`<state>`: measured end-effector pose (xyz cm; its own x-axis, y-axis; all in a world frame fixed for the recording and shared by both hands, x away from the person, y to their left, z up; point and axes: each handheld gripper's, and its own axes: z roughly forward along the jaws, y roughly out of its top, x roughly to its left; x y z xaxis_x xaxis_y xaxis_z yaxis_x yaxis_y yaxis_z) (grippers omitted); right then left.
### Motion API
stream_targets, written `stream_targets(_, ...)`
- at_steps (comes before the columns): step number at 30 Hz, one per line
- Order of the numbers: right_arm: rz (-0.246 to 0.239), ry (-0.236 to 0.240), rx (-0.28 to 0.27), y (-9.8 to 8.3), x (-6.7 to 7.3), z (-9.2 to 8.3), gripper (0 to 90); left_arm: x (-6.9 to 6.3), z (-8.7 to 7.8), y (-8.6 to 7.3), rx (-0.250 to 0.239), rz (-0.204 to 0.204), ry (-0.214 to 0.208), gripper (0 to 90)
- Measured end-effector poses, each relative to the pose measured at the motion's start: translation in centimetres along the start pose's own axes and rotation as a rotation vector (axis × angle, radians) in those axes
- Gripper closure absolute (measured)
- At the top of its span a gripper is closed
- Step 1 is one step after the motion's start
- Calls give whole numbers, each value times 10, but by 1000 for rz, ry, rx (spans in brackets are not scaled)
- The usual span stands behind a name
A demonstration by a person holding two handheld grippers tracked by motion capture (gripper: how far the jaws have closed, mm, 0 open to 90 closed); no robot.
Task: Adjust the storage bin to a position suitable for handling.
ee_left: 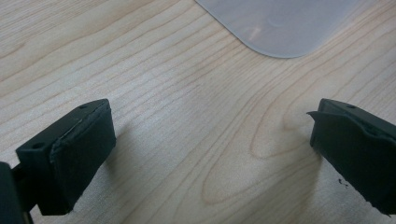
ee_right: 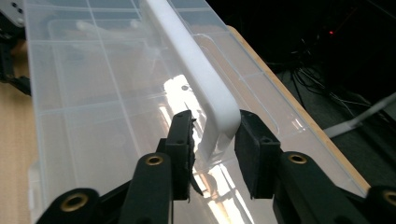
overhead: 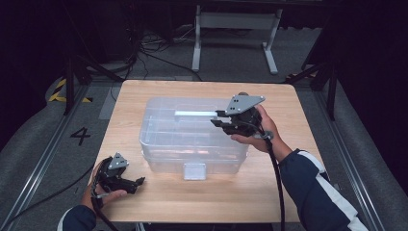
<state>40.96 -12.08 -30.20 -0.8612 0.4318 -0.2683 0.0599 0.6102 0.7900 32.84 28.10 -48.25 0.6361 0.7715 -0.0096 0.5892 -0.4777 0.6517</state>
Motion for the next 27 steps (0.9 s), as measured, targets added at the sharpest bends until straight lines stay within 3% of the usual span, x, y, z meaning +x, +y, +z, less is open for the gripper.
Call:
stream_targets(6,18,-22,16,2,0,4,748,0,0,0,-1,9,0,8)
stream_targets(13,43,-17,12,3,-1,4,756,0,-3,-1,-25,31,-13,87)
stream_targets(16,44,-14,17,4,-2,4,757,-2,-5,0,-32,-5,7,178)
stream_targets(18,46,-10,20,5,-2,4,757,-2,-6,2,-34,1,11,253)
stream_targets(20,44,-7,22,5,-3,4,758,-6,-9,4,-60,-20,16,266)
stream_targets(21,44,-7,24,5,-3,4,758,-6,-12,6,-82,-7,22,278)
stream_targets(23,44,-8,25,6,-3,4,757,-9,-16,9,-100,-18,25,300)
stream_targets(27,52,-12,29,8,-5,3,756,-13,-25,17,-142,15,53,317)
